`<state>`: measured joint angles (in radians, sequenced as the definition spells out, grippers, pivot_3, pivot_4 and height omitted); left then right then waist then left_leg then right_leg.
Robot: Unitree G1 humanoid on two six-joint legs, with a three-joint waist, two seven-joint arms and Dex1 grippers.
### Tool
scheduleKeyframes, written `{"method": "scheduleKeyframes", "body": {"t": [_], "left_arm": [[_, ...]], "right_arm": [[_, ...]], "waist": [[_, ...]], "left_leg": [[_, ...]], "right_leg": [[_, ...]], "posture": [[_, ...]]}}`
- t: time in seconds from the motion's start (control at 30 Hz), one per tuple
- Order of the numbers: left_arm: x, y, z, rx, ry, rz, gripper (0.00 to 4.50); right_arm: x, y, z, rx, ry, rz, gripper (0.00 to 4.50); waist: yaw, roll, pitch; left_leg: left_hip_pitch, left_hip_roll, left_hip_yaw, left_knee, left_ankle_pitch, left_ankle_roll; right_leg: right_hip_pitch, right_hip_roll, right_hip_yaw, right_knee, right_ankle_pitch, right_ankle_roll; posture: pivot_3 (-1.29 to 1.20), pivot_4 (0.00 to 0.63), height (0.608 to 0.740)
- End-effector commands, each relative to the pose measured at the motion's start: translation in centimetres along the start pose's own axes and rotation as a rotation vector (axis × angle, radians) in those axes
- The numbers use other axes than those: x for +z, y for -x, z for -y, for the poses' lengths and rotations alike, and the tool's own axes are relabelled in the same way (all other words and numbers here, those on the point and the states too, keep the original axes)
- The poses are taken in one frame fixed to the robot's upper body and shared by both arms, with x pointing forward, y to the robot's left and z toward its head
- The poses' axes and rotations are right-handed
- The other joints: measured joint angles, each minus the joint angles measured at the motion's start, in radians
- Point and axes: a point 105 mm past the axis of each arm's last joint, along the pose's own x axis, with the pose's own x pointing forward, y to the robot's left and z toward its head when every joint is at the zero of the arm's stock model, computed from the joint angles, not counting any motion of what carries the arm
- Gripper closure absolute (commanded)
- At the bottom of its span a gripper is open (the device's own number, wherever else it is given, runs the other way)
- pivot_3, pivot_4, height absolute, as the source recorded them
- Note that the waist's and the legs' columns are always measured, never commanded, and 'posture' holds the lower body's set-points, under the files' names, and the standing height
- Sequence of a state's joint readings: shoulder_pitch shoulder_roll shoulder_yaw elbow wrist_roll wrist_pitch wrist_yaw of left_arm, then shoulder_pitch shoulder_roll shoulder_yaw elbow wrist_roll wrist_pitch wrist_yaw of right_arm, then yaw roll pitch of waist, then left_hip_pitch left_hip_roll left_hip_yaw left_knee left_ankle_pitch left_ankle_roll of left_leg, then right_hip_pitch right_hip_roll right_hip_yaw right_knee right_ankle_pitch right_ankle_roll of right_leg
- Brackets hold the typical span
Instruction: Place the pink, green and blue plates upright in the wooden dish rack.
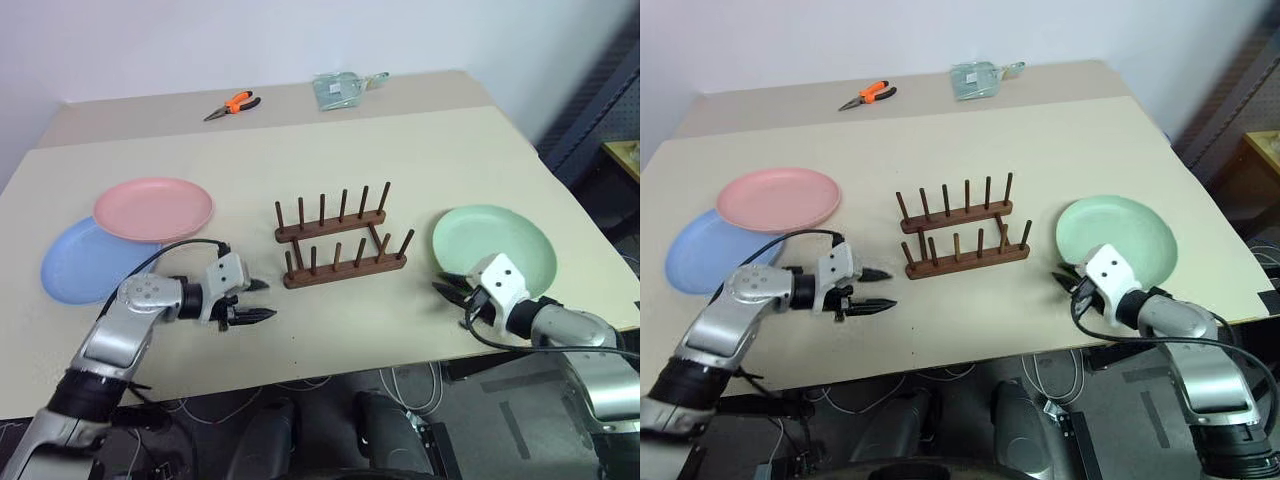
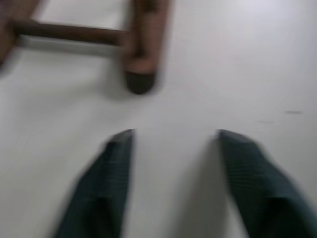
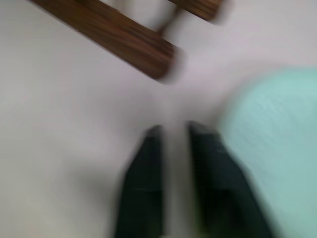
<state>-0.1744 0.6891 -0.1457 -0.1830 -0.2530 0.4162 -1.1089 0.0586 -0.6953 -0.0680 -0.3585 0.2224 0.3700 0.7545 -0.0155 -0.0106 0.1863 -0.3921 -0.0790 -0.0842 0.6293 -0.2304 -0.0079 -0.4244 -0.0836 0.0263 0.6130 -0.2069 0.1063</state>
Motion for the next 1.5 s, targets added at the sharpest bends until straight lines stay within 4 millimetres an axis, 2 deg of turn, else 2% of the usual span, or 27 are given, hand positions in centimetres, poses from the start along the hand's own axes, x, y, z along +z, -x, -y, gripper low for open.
{"method": "scheduleKeyframes", "body": {"t": [0.03,0.2,0.4,0.5,0.7,0.93,1.03,1.07,1.17,1.2,1.27,1.3,1.33,1.37,1.43,1.5], "left_arm": [[0.7,-2.4,1.6,-0.005,0.033,0.042,3.5],[1.2,-4.5,-1.1,0.218,0.063,0.087,3.5],[0.8,-4.9,-5.3,0.449,0.078,0.074,3.5],[1.3,-4.9,-6.9,0.51,0.101,0.106,3.5],[1.5,-5.4,-8.1,0.536,0.106,0.117,3.5],[1.5,-5.4,-8.2,0.545,0.102,0.127,3.5],[1.3,-4.6,-7.6,0.523,0.098,0.125,3.54],[1.5,-4.0,-7.4,0.512,0.115,0.146,3.54],[2.7,-1.5,-7.8,0.555,0.179,0.243,2.25],[3.8,0.0,-8.7,0.619,0.201,0.312,1.79],[6.0,4.2,-11.5,0.857,0.248,0.47,0.76],[6.6,6.3,-12.7,0.979,0.274,0.532,0.2],[7.0,8.2,-13.7,1.095,0.298,0.577,0.03],[7.0,11.2,-15.0,1.281,0.315,0.604,0.03],[6.4,16.0,-16.0,1.585,0.359,0.623,0.03],[5.8,18.8,-15.8,1.758,0.443,0.666,0.03]], "right_arm": [[1.1,-1.6,-1.8,0.036,0.031,0.026,4.5],[1.0,-3.1,-0.6,-0.045,0.052,0.004,4.5],[0.8,-5.0,0.7,-0.109,0.088,-0.011,4.5],[0.9,-6.5,2.3,-0.179,0.106,-0.014,4.5],[1.6,-8.5,4.5,-0.254,0.103,0.001,4.5],[2.1,-8.6,4.7,-0.253,0.099,0.031,4.5],[2.6,-8.0,4.2,-0.215,0.094,0.05,3.74],[3.1,-7.7,3.8,-0.194,0.097,0.074,3.35],[4.6,-7.0,2.2,-0.109,0.115,0.134,1.77],[5.1,-6.7,1.4,-0.072,0.124,0.152,1.29],[5.9,-6.3,-0.1,-0.008,0.141,0.179,0.26],[6.1,-6.2,-0.5,0.011,0.148,0.184,0.0],[6.3,-6.1,-0.8,0.025,0.157,0.185,0.0],[6.3,-6.2,-1.2,0.041,0.161,0.187,0.0],[6.5,-6.4,-1.6,0.061,0.166,0.192,0.0],[6.6,-6.7,-1.8,0.067,0.172,0.197,0.0]], "waist": [[0.01,-0.001,0.0],[0.031,-0.001,0.0],[0.023,-0.002,-0.001],[0.015,-0.003,-0.002],[0.009,-0.003,-0.002],[0.005,-0.003,-0.002],[0.002,-0.003,-0.002],[0.0,-0.003,-0.002],[-0.003,-0.003,-0.002],[-0.002,-0.003,-0.002],[0.002,-0.004,0.0],[0.004,-0.005,0.0],[0.006,-0.007,0.001],[0.006,-0.008,0.0],[0.006,-0.008,0.0],[0.003,-0.008,0.0]], "left_leg": [[0.0,0.0,0.0,0.0,0.0,0.0],[-0.002,-0.003,0.0,0.002,0.0,0.0],[0.0,-0.003,0.0,0.002,0.0,0.0],[0.001,-0.003,0.001,0.002,0.0,0.0],[0.001,-0.002,0.0,0.002,0.0,0.0],[0.001,-0.003,0.0,0.002,0.0,0.0],[0.001,-0.002,0.0,0.002,0.0,0.0],[0.001,-0.002,0.0,0.001,0.0,0.0],[0.001,-0.001,0.0,0.0,0.0,-0.001],[0.001,-0.001,0.0,0.0,0.0,-0.001],[0.0,0.0,0.0,0.001,0.0,-0.001],[0.0,0.0,0.0,0.002,0.0,-0.001],[-0.001,0.0,-0.001,0.002,0.0,-0.001],[-0.001,0.0,-0.001,0.003,0.0,-0.001],[-0.001,-0.001,-0.001,0.002,0.0,-0.001],[0.0,-0.001,0.0,0.002,-0.002,-0.003]], "right_leg": [[0.0,0.0,0.0,-0.001,0.0,0.0],[0.001,-0.003,-0.001,-0.002,0.002,-0.002],[0.001,-0.002,-0.002,-0.001,0.002,-0.003],[0.001,0.0,-0.002,0.0,0.003,-0.002],[0.001,0.001,-0.002,0.0,0.005,-0.001],[0.002,0.001,-0.002,0.0,0.005,-0.001],[0.001,0.001,-0.002,0.0,0.005,-0.001],[0.001,0.001,-0.002,0.0,0.005,-0.001],[0.0,0.002,-0.002,0.0,0.005,-0.001],[0.0,0.002,-0.002,0.0,0.005,-0.001],[0.0,0.002,-0.002,0.001,0.005,-0.001],[0.0,0.002,-0.002,0.001,0.005,-0.001],[0.0,0.002,-0.003,0.001,0.005,-0.001],[0.0,0.002,-0.003,0.001,0.005,-0.001],[0.0,0.002,-0.003,0.0,0.005,0.0],[0.0,0.002,-0.003,0.0,0.005,0.0]], "posture": [[0.0,0.15,0.738],[0.0,0.15,0.738],[0.0,0.15,0.738],[0.0,0.15,0.738],[0.0,0.15,0.738],[0.0,0.15,0.738],[0.0,0.15,0.738],[0.0,0.15,0.738],[0.0,0.15,0.738],[0.0,0.15,0.738],[0.0,0.15,0.738],[0.0,0.15,0.738],[0.0,0.15,0.738],[0.0,0.15,0.738],[0.0,0.15,0.738],[0.0,0.15,0.738]]}}
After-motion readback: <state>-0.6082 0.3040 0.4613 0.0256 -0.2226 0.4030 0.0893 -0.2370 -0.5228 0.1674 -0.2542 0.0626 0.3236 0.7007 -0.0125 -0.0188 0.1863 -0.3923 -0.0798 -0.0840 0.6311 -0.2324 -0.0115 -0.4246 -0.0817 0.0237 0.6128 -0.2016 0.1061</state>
